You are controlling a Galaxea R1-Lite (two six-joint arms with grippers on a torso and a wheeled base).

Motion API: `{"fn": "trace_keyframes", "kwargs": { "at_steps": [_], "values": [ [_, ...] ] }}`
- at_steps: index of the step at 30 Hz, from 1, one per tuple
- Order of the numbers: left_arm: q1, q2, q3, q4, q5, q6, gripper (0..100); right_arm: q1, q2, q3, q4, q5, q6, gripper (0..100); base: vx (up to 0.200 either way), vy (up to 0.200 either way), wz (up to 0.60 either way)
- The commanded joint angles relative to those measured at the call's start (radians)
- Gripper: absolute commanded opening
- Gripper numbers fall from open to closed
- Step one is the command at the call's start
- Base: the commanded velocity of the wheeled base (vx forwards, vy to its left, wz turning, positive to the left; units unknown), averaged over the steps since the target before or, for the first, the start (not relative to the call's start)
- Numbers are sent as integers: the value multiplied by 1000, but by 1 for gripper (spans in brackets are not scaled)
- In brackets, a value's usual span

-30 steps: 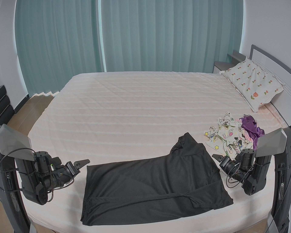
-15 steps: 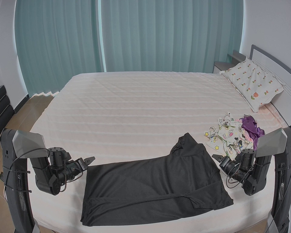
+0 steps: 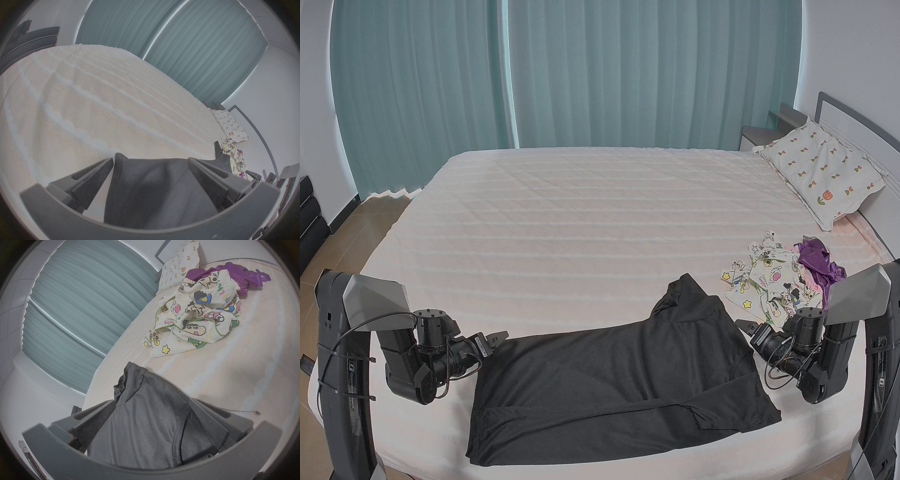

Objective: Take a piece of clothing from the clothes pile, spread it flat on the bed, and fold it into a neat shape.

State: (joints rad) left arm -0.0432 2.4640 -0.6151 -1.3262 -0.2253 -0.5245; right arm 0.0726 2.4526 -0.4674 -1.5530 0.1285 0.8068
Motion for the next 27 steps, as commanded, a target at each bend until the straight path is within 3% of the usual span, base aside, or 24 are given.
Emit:
{"fn": "trace_keyframes", "kwargs": {
  "at_steps": [1,7,8,17,23,27],
  "values": [
    [-3,44,-48,5,7,1,100,1,2,0,-10,0,0,100,0,0,0],
    [6,52,-49,7,12,46,100,3,3,-3,-10,0,-3,100,0,0,0],
    [9,55,-51,7,17,52,0,3,3,-3,-10,0,-6,100,0,0,0],
    [20,58,-61,-1,52,54,0,3,-1,-5,-12,0,-12,100,0,0,0],
    [39,47,-75,-10,58,-11,0,13,-64,0,-10,11,-9,100,0,0,0],
    [39,49,-78,-56,107,-45,0,24,-109,-22,13,19,-23,100,0,0,0]
  ]
}}
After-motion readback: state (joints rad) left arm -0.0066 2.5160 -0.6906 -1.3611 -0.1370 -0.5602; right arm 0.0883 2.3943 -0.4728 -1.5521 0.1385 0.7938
